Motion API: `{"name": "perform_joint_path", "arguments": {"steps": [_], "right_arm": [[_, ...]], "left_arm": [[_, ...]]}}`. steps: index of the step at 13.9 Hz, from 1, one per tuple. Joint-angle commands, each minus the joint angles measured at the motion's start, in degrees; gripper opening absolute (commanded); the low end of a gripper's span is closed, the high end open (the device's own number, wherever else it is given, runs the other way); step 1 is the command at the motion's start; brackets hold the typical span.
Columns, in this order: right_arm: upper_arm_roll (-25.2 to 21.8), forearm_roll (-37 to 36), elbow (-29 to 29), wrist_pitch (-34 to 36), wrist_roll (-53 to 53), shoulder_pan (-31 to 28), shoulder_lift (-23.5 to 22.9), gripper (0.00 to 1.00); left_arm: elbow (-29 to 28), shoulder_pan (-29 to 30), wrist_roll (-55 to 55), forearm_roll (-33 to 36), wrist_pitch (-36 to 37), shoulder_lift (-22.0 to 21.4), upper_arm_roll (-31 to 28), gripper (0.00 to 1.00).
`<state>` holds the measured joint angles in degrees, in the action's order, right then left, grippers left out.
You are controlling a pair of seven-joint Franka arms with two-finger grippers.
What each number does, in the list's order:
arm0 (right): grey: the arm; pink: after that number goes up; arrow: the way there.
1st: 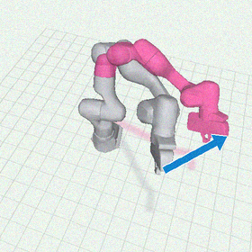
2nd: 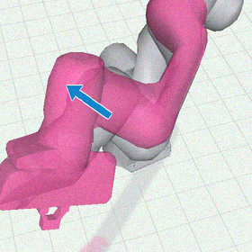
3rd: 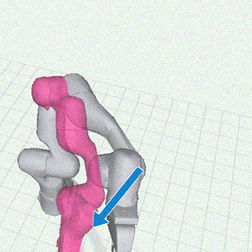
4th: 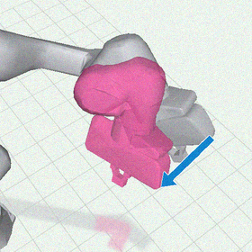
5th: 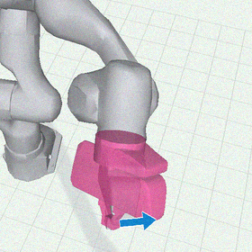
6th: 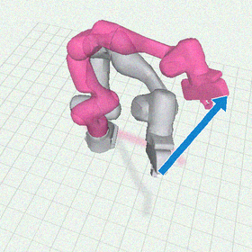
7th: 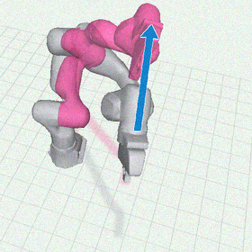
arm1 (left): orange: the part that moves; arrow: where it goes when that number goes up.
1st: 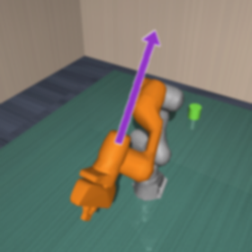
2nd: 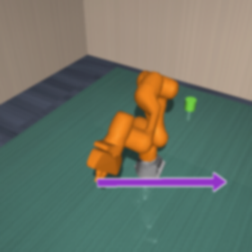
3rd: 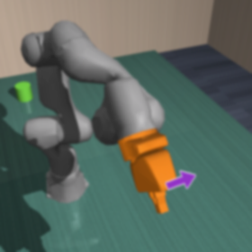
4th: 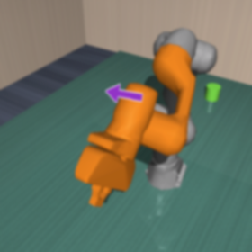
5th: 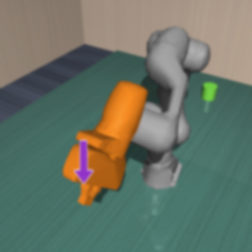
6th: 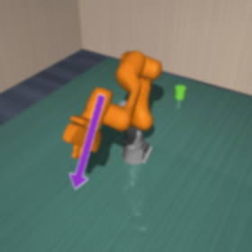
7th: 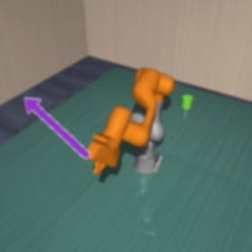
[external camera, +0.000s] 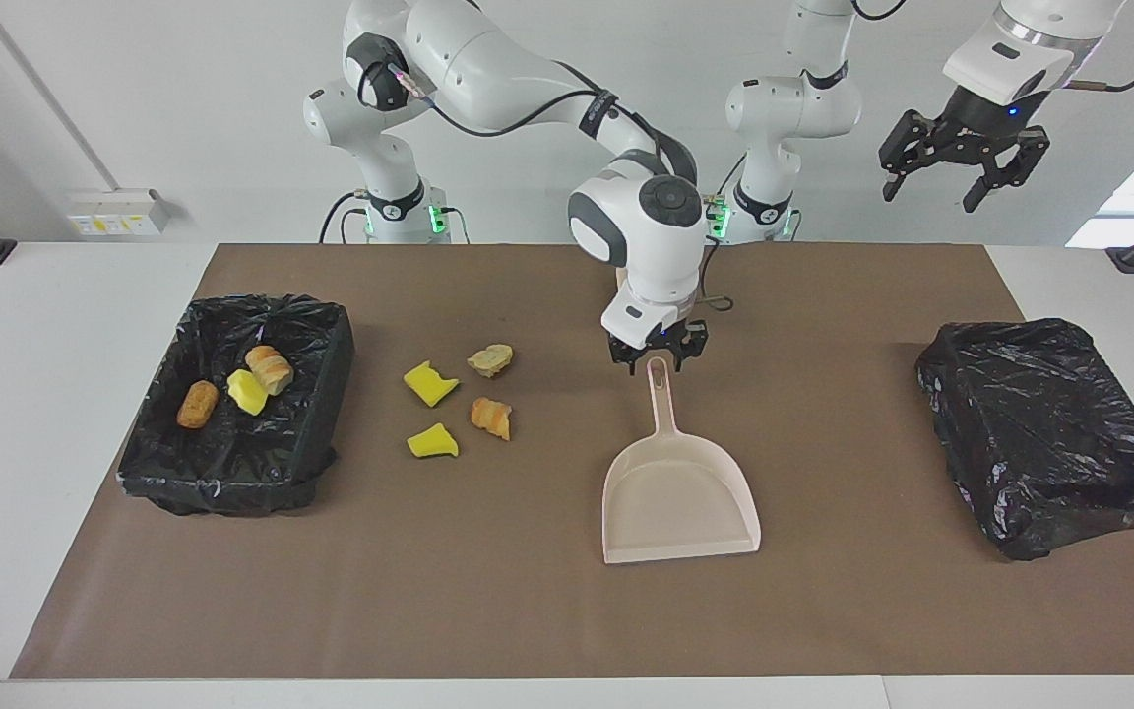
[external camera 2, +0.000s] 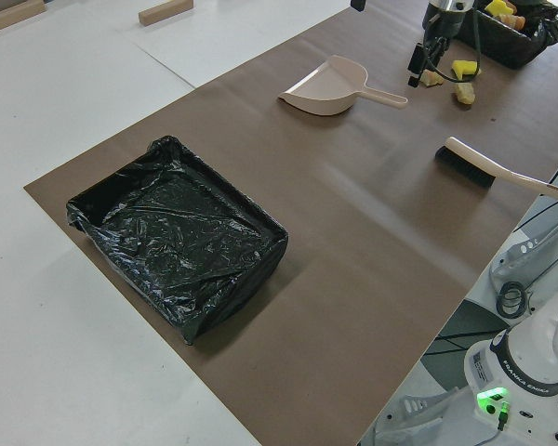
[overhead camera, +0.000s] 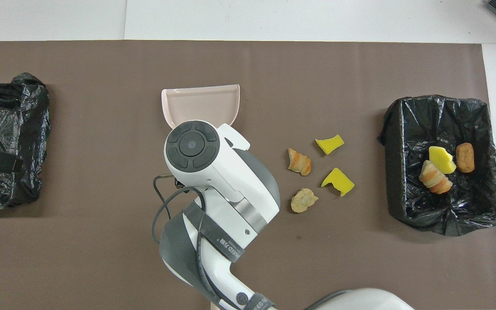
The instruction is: Sweep and dump trash in bin
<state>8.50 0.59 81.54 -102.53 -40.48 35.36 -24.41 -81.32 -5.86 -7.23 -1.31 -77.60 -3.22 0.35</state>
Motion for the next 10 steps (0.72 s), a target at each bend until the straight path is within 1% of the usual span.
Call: {"name": "perform_joint_path", "arguments": {"steps": [1, 2, 4, 5, 6, 7, 9, 10], "right_arm": [[-0.2, 4.8, 15.0, -1.0, -0.8, 0.3, 11.4, 1.00], [-0.2, 6.6, 19.2, -1.5, -1.1, 2.2, 13.8, 1.00], [-0.1, 10.6, 28.3, -3.2, -2.4, 4.3, 19.3, 1.00], [-0.1, 13.4, 34.0, -7.5, -3.6, 6.1, 22.2, 1.00], [-0.1, 16.3, 40.3, -13.3, -4.3, 7.6, 25.3, 1.00], [-0.1, 17.4, 43.3, -16.1, -4.4, 9.6, 26.3, 1.00], [-0.1, 17.5, 45.2, -17.9, -5.2, 10.4, 25.5, 1.00], [0.0, 17.9, 46.7, -20.0, -6.0, 10.7, 25.3, 1.00]], "left_arm": [[-1.3, -1.3, 0.3, 1.0, -4.1, -0.6, -0.6, 1.00], [-1.5, -1.6, 0.5, 1.0, -6.1, -0.4, -0.5, 1.00], [-1.5, -2.6, 1.9, 0.9, -7.6, 0.5, -0.2, 1.00], [-1.6, -4.1, 3.7, 0.9, -9.2, 1.6, -0.1, 1.00], [-1.8, -4.9, 6.2, 0.8, -11.2, 2.4, 0.3, 1.00], [-2.7, -5.0, 7.3, 0.8, -12.9, 3.6, 1.6, 1.00], [-3.7, -5.0, 9.1, 0.9, -16.3, 6.6, 4.5, 1.00], [-4.2, -5.0, 11.6, 1.0, -18.2, 8.4, 6.6, 1.00]]}}
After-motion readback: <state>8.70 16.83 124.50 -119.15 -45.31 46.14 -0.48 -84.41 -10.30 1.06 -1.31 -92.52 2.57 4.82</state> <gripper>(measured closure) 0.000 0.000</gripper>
